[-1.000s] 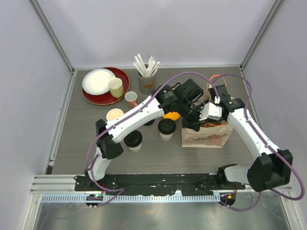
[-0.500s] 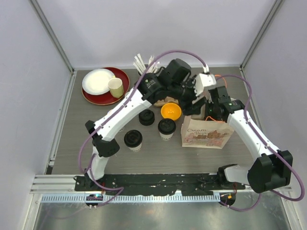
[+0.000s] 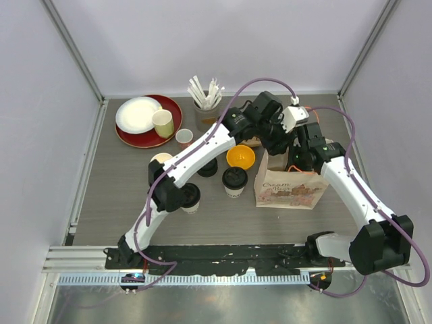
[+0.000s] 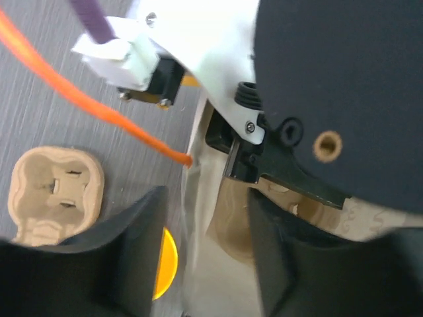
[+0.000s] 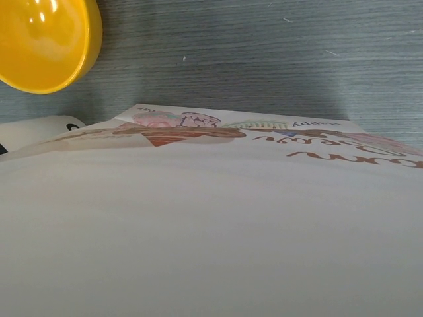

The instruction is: Pack the takeout coffee

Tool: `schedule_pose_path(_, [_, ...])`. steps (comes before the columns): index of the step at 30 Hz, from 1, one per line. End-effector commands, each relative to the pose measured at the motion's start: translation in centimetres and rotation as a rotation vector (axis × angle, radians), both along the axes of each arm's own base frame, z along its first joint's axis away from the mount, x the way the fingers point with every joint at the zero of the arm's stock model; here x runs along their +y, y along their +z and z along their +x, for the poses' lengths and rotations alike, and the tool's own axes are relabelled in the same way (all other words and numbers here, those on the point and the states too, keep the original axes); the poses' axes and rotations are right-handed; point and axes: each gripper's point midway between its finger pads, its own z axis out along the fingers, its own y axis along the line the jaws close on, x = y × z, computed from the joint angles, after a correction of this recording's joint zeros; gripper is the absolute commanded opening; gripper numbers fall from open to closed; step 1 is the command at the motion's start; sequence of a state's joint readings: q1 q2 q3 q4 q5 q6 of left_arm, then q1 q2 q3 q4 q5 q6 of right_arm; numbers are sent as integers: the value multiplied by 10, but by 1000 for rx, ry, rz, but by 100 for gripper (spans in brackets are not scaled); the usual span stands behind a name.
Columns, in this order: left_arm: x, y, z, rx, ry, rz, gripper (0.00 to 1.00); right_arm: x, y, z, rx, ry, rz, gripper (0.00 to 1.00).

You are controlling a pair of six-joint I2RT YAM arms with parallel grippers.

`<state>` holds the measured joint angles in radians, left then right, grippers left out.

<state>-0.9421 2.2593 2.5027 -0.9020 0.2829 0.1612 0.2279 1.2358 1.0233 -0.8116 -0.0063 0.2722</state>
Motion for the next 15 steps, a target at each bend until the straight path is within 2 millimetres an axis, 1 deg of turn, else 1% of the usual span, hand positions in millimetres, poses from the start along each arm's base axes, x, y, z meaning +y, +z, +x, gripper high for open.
schedule_pose_path(1, [-10, 42, -5, -44, -33, -114, 40, 6, -2, -17, 48, 20, 26, 1])
schedule_pose_path(2, [-9, 39, -1, -46, -8, -105, 21, 6, -1, -18, 48, 22, 26, 1])
schedule_pose_path(5, [-5, 37, -2, -19, 14, -99, 0, 6, 1, -20, 43, 25, 29, 1])
schedule_pose_path(9, [0, 50, 0, 18, 67, -137, 0, 12, -3, -23, 74, 44, 42, 1])
schedule_pose_path(12, [7, 57, 11, 31, 122, -155, 0, 16, -4, -26, 84, 63, 41, 1])
schedule_pose_path(13, [12, 58, 17, 55, 156, -165, 0, 18, -4, -27, 81, 69, 41, 1])
schedule_pose_path(15, [16, 56, 23, 95, 196, -175, 0, 20, -1, -30, 68, 74, 46, 1])
